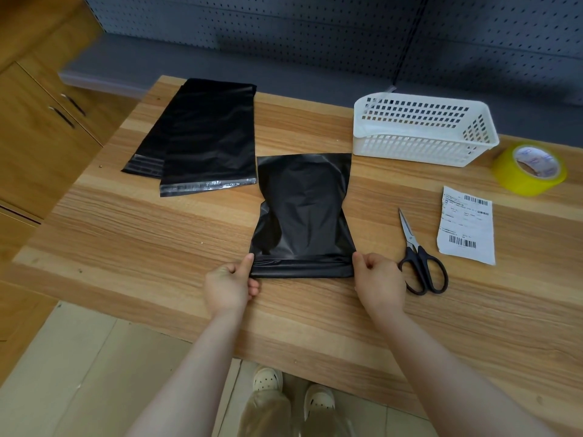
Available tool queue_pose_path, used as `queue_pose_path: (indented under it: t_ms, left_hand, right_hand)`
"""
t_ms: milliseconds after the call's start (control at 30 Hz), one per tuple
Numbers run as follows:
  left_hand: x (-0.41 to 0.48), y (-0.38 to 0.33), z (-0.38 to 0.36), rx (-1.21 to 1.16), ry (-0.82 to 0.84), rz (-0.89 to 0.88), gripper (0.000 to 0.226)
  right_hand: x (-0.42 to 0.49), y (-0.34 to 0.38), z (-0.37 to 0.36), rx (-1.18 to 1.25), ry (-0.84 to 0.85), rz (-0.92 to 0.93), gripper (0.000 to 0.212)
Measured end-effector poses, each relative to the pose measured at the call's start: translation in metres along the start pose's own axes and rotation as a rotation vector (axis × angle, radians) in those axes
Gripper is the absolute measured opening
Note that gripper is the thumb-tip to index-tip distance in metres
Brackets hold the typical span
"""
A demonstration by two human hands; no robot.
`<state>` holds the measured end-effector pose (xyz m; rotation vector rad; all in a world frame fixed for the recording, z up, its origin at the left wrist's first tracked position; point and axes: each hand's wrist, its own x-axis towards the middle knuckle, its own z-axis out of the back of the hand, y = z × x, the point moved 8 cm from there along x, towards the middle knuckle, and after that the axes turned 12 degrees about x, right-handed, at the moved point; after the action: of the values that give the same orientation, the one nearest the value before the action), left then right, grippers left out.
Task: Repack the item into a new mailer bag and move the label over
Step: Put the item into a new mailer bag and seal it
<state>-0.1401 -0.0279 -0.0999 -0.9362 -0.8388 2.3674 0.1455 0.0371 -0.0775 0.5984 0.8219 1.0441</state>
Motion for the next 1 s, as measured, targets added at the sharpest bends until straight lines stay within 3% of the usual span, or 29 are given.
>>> queue_pose_path:
  t_ms: [200,333,433,533,633,733,900,1000]
  left_hand:
    - [-0.001,-0.003,0.003,-0.001,0.035,-0.049,0.032]
    - [-0.014,-0.016,0.014,0.025,-0.038,-0.203,0.022]
    - [-0.035,-0.039,0.014,0.158,-0.112,-0.506,0.017]
    - [-0.059,-0.059,-0.015,0.433,-0.009,-0.959,0.015]
    - [-0.065,-0.056,-0.041,0.638,0.071,-1.177,0.023]
    - [-0.063,-0.057,-0.049,0.686,0.11,-1.164,0.029]
    - [-0.054,-0.063,-0.049,0.634,0.141,-1.1,0.032]
    - [-0.052,-0.066,-0.05,0.631,0.162,-1.103,0.038]
  right_hand:
    - [-0.001,0.002,0.007,0.135,-0.05,-0.041,0.034]
    - [-0.013,0.033,0.009,0.163,0.023,0.17,0.024]
    - [-0.025,0.059,-0.008,0.025,0.179,0.365,0.017]
    - [-0.032,0.071,-0.023,-0.075,0.245,0.539,0.016]
    - [-0.043,0.07,-0.04,-0.233,0.298,0.714,0.023]
    - [-0.052,0.068,-0.051,-0.36,0.264,0.858,0.032]
    - [-0.048,0.066,-0.055,-0.456,0.15,0.901,0.023]
    - [-0.047,0.067,-0.054,-0.525,0.09,0.937,0.036]
